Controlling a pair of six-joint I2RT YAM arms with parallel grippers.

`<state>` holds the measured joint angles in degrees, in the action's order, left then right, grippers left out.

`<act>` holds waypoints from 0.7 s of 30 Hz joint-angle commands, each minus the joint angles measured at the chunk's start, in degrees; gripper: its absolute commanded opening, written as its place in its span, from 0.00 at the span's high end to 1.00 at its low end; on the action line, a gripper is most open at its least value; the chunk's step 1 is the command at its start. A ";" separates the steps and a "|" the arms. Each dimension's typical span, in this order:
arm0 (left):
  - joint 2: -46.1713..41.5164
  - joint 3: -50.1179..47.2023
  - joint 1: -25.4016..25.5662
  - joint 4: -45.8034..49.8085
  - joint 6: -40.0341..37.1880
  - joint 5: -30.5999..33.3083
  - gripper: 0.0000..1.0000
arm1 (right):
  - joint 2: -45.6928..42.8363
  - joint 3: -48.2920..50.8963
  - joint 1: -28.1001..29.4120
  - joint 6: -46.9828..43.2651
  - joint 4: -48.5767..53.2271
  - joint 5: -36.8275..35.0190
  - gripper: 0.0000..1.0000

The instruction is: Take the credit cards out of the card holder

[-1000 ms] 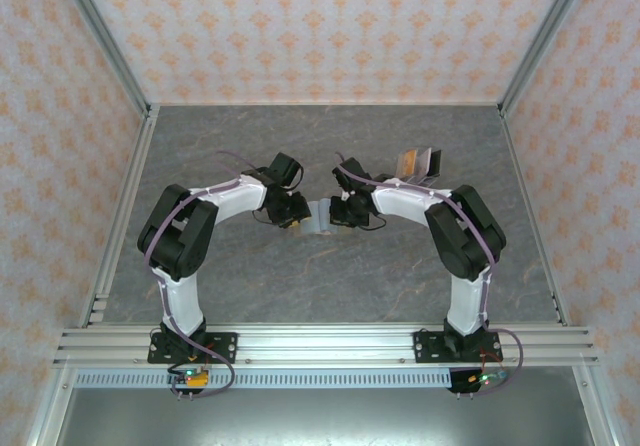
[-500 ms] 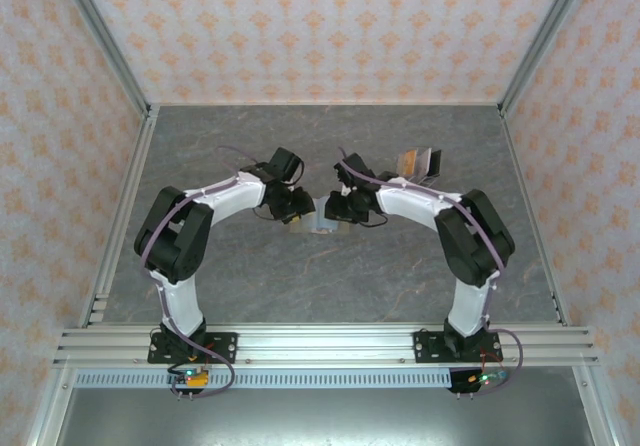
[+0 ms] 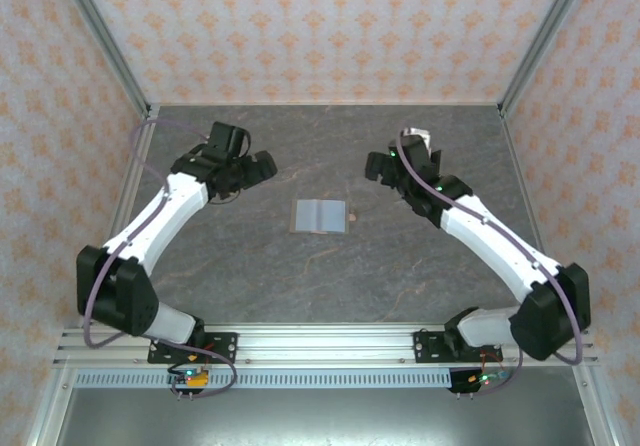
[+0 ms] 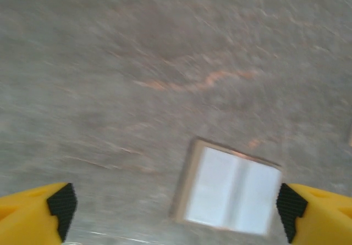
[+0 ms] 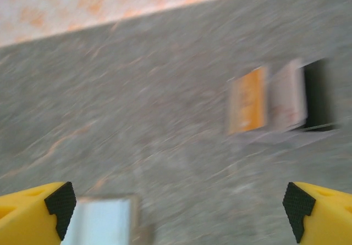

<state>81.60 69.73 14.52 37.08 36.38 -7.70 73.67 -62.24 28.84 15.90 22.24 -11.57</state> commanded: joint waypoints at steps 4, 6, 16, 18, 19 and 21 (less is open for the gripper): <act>-10.68 -9.24 -1.60 -0.93 -5.17 25.35 0.00 | -5.46 6.50 -5.53 -6.22 -6.35 -23.52 0.01; -14.09 -13.70 -2.03 -5.22 -5.44 30.89 0.00 | -5.55 9.82 -7.98 -6.15 -9.48 -26.61 0.01; -21.59 -32.58 -4.09 -29.21 -19.43 45.24 0.00 | -8.83 32.85 -16.50 -12.94 -36.98 -21.46 0.01; -19.51 -33.92 -4.70 -32.01 -21.02 45.27 0.00 | -6.81 34.27 -17.11 -13.73 -39.52 -20.85 0.01; -18.33 -34.92 -4.83 -34.63 -22.64 45.17 0.00 | -5.34 34.99 -17.31 -14.30 -41.74 -20.96 0.01; -15.93 -37.47 -5.15 -40.87 -25.29 44.86 0.00 | -2.07 35.67 -17.50 -15.90 -45.33 -20.76 0.01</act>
<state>63.37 34.83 9.93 7.11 16.29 33.50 68.82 -27.24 11.70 3.27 -12.88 -32.86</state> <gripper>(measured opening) 0.999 0.993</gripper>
